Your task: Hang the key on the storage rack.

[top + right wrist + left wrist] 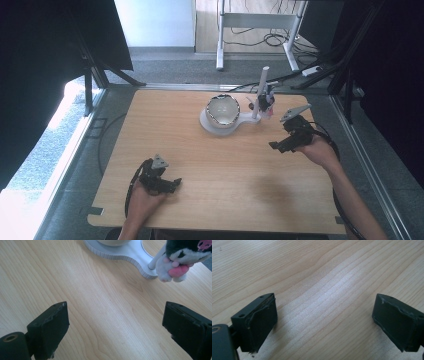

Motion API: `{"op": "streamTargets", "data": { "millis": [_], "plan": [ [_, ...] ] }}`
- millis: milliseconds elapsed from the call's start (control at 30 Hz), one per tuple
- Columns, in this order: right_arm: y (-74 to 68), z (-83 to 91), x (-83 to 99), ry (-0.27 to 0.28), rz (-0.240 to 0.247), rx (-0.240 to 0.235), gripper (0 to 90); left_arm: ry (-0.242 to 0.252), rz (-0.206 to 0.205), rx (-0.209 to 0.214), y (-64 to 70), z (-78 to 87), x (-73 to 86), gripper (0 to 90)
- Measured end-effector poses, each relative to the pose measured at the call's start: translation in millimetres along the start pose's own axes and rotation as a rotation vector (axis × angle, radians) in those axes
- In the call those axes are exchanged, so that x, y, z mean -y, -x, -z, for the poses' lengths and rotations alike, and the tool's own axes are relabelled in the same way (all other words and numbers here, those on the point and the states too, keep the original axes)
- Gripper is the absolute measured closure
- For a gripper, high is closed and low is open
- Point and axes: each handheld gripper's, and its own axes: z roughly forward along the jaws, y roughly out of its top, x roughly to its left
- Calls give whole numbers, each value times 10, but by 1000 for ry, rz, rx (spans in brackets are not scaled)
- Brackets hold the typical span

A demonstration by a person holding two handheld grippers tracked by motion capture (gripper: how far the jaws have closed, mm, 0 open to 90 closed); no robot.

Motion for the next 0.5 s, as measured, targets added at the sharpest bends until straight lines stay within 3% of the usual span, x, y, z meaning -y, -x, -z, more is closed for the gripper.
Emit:
{"op": "streamTargets", "data": {
  "millis": [500],
  "plan": [
    [-228,124,215,21,24,15,73,0,1,0,0,0,0,58]
  ]
}}
